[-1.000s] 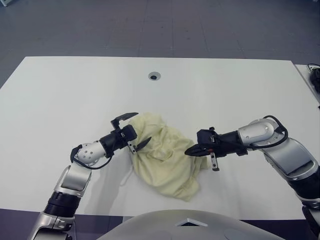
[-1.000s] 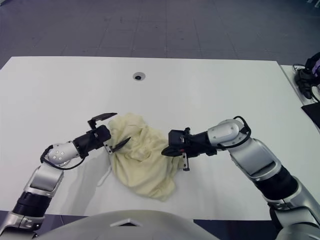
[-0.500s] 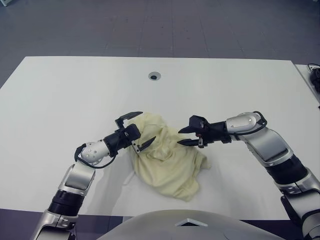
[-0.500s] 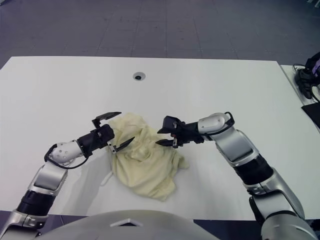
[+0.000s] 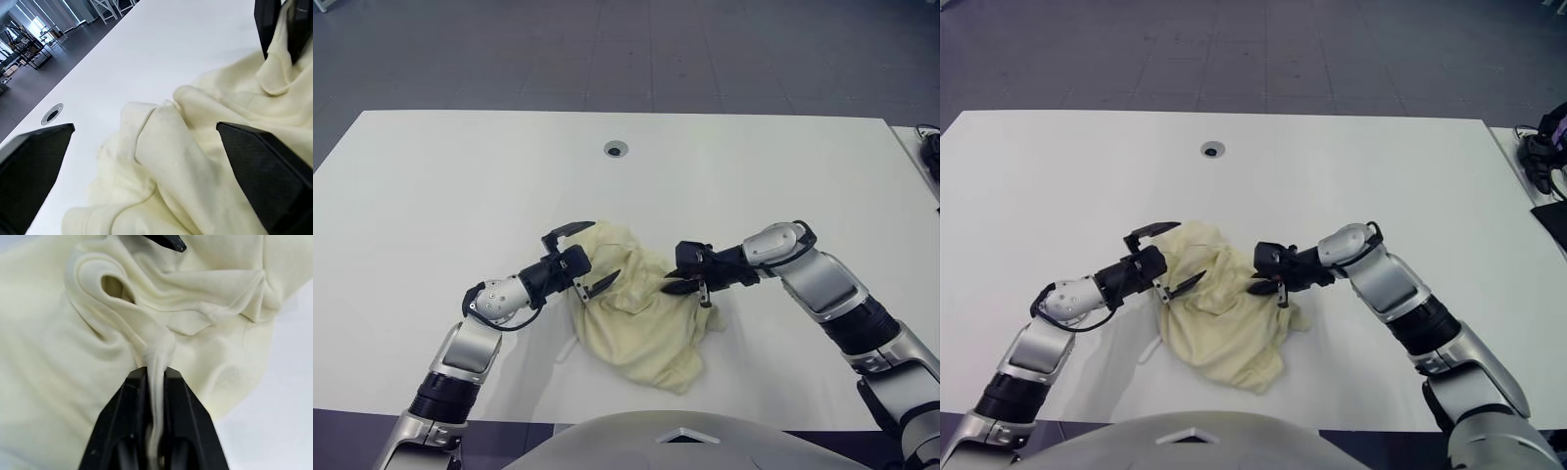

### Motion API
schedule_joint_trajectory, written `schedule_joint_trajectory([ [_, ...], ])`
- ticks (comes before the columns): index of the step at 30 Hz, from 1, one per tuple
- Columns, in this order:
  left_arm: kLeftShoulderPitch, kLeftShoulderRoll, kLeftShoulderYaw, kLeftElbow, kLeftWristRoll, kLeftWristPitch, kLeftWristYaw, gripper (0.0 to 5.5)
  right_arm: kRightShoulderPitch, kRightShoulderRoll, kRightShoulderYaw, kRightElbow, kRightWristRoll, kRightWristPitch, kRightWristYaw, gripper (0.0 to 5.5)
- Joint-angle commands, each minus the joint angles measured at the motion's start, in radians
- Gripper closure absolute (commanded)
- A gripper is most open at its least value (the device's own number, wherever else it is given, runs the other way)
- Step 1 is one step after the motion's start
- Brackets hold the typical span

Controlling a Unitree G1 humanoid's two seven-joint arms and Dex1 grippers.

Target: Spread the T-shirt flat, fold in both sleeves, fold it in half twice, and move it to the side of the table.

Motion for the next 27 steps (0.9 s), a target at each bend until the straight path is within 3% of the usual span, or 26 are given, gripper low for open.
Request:
schedule_joint_trajectory([
  [1,-0.017,0.019,0.035,0.011,-0.007,0.003,0.004,0.10,-0.049,-0.030,-0.017,0.006,-0.084,-0.095,-0.034,5.46],
  [8,-0.158,-0.045,0.205,0.039,-0.187,0.119,0.075,0.10,-0.147,-0.024,-0.132,0.158,-0.276,-0.380,-0.281,5.46],
  [13,-0.183,-0.055,0.239,0.073,-0.205,0.126,0.100,0.10,-0.224,0.037,-0.257,0.196,-0.337,-0.592,-0.521,5.46],
  [15,-0.168,-0.056,0.237,0.071,-0.206,0.125,0.100,0.10,-0.152,0.029,-0.270,0.087,-0.314,-0.657,-0.510,5.46],
  [18,-0.138,-0.044,0.231,0.057,-0.216,0.120,0.068,0.10,0.171,-0.092,-0.215,-0.123,-0.272,-0.772,-0.398,5.46],
  [21,-0.125,-0.015,0.204,0.041,-0.229,0.099,-0.008,0.10,0.420,-0.191,-0.202,-0.108,-0.317,-0.875,-0.375,5.46],
  [27,-0.210,0.060,0.093,0.096,-0.172,-0.026,-0.209,0.10,0.424,-0.119,-0.287,-0.054,-0.290,-0.799,-0.440,5.46],
])
